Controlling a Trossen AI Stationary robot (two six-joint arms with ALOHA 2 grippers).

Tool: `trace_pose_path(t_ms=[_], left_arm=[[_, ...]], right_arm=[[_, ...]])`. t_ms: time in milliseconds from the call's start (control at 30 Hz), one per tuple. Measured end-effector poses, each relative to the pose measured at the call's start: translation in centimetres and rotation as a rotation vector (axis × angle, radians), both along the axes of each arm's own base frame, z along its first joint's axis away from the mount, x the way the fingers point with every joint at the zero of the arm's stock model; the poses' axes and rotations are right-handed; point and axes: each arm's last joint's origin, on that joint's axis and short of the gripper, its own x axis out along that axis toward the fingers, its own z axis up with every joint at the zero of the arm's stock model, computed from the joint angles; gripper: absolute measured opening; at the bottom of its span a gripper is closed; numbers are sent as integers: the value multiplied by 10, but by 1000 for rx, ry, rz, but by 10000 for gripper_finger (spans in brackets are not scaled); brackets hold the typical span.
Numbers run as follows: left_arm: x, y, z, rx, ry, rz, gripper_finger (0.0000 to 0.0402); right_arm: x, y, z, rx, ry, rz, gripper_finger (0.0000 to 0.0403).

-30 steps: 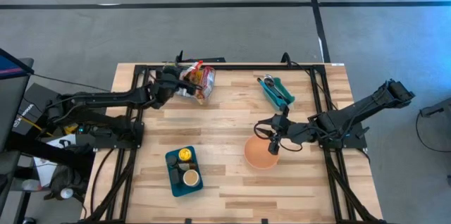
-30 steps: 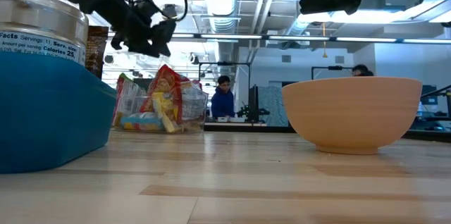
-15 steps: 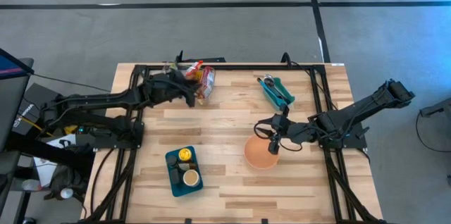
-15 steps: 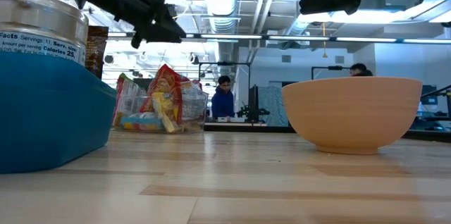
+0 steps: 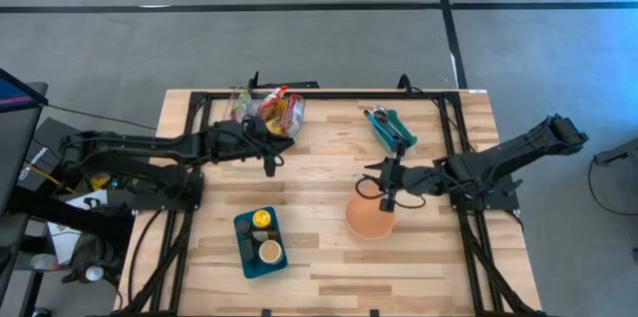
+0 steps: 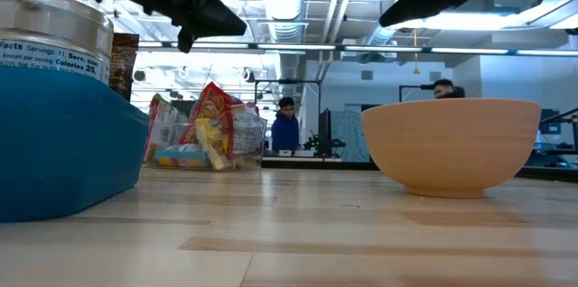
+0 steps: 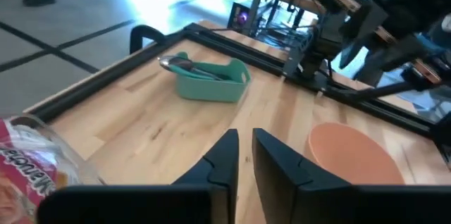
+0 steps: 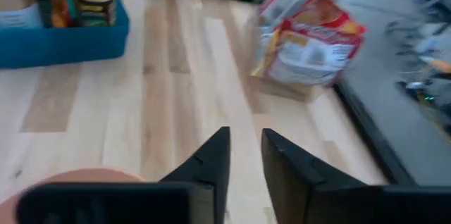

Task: Pick & Place Food Item
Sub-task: Return to Home Position

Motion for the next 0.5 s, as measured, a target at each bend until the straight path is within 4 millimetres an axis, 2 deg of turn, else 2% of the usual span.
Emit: trace_pose_path(t_ms=[200, 367, 500], left_arm=[[1, -2, -2, 25, 19, -18, 11], [1, -1, -1, 38, 19, 1, 1], [2, 0, 3, 137, 3, 13, 3]], right_arm=[[8, -29, -2, 140, 37, 89, 9], [12, -51, 0, 234, 15, 166, 11], [16, -70, 7, 292, -64, 214, 2]])
